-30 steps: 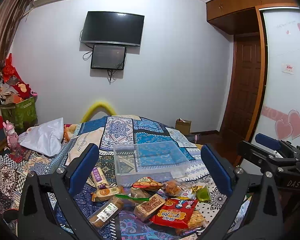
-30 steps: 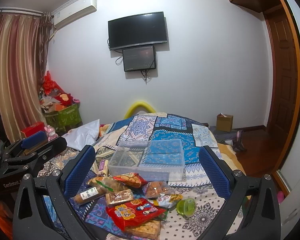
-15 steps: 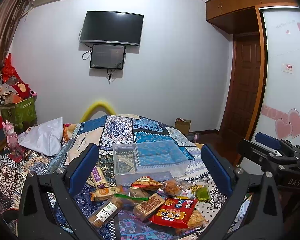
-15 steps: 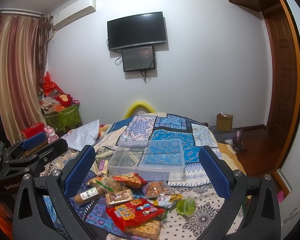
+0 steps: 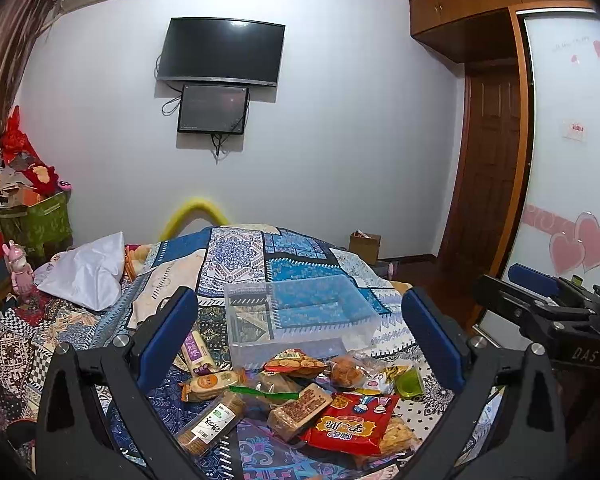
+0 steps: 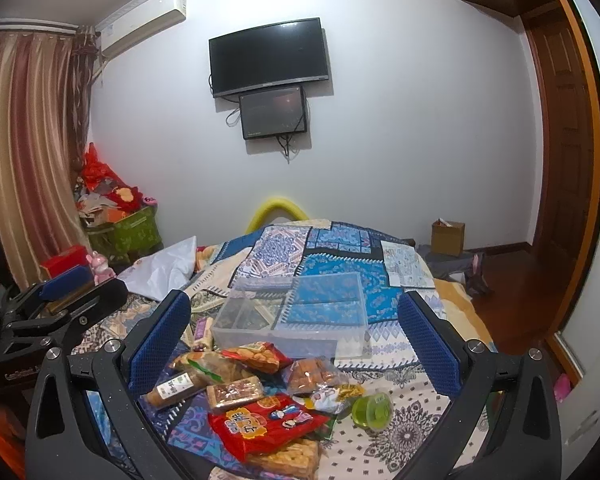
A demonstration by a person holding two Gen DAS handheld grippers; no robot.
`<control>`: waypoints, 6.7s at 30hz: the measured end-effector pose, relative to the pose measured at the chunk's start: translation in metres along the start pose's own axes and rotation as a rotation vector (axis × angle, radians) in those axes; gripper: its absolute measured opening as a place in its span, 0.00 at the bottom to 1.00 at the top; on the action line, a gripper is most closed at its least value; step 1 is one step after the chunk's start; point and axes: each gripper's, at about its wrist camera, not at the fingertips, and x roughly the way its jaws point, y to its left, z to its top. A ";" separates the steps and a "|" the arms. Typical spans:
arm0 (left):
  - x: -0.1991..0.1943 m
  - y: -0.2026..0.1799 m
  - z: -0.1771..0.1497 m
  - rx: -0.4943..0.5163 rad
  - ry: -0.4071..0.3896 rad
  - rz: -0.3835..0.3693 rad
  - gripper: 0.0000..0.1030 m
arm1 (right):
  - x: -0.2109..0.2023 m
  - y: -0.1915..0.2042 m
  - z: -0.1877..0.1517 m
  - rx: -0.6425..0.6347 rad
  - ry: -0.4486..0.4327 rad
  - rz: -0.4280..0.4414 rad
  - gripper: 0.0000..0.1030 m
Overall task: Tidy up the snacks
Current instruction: 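Grasp the cracker roll with the left tool while the right grasps the jelly cup, then lower the cracker roll into the box with the left tool while the right drops the jelly cup, then grasp the cookie bag with the left tool while the right grasps the pastry bag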
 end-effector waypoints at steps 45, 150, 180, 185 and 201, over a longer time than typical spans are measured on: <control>0.166 0.109 -0.158 -0.104 0.664 0.088 0.60 | 0.117 -0.100 -0.113 0.154 0.521 -0.090 0.74; 0.237 0.085 -0.016 -0.038 0.464 0.051 0.62 | 0.227 -0.035 -0.015 -0.125 0.472 0.054 0.61; 0.204 0.070 -0.119 -0.074 0.687 -0.011 0.69 | 0.190 -0.031 -0.096 -0.043 0.597 0.109 0.74; 0.211 0.070 -0.127 -0.093 0.704 -0.031 0.72 | 0.199 -0.031 -0.102 -0.031 0.618 0.129 0.76; 0.198 0.072 -0.122 -0.088 0.660 -0.033 0.60 | 0.197 -0.032 -0.104 -0.018 0.603 0.147 0.66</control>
